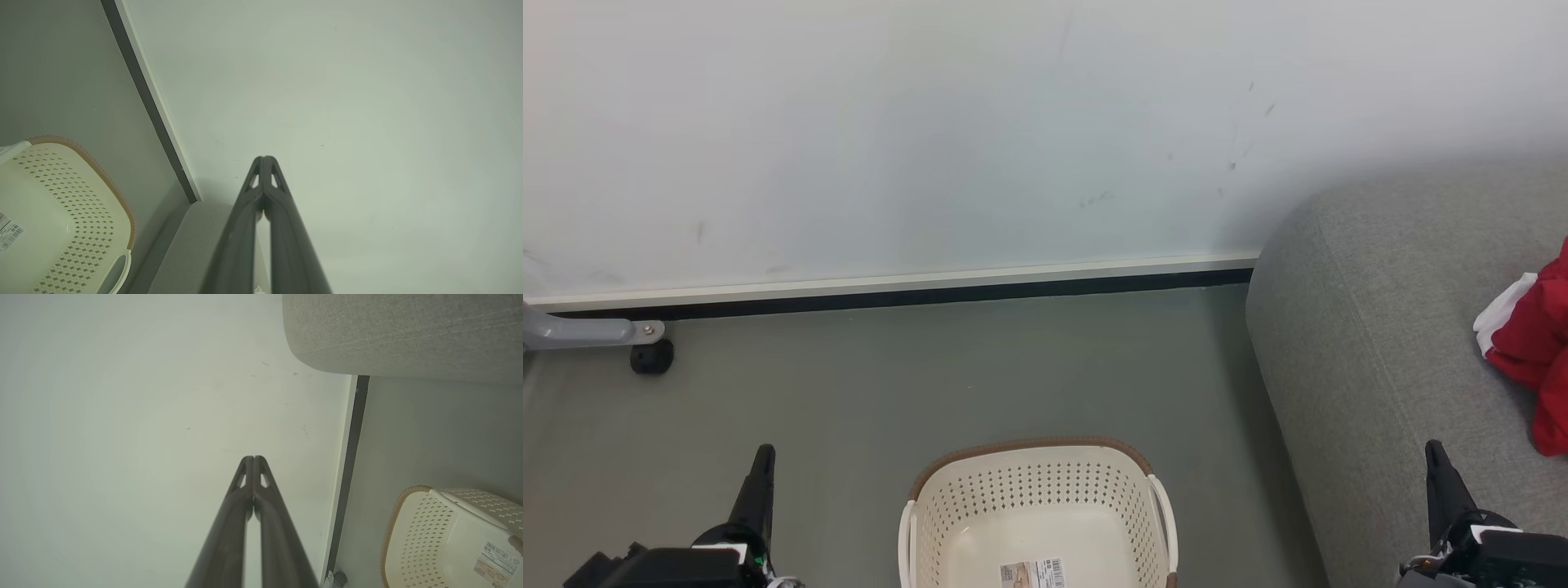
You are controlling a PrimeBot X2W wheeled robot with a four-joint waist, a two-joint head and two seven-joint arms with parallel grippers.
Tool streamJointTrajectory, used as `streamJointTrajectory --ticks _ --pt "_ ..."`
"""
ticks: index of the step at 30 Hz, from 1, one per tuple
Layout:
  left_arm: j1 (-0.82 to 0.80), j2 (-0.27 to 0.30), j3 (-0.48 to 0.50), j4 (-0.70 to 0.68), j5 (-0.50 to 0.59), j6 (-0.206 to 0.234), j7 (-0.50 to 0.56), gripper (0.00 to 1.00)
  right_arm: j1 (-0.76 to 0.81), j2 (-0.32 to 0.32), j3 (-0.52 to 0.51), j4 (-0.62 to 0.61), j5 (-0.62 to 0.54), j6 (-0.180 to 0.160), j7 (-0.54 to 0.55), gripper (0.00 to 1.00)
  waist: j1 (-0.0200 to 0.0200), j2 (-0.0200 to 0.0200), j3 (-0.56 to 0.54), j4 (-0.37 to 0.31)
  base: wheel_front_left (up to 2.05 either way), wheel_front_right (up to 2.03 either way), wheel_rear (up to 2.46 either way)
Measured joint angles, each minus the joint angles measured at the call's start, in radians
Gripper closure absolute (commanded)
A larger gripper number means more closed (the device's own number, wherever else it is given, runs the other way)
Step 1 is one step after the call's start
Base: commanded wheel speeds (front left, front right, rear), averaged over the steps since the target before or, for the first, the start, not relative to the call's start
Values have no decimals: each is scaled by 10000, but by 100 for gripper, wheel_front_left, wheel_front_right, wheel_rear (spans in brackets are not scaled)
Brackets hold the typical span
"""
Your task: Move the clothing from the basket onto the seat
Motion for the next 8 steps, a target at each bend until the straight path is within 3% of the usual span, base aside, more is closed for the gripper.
streamJointTrajectory --ticks 8 --pt "0 0 0 0 0 0 0 100 0 0 0 0 0 0 0 100 0 0 0 0 0 0 0"
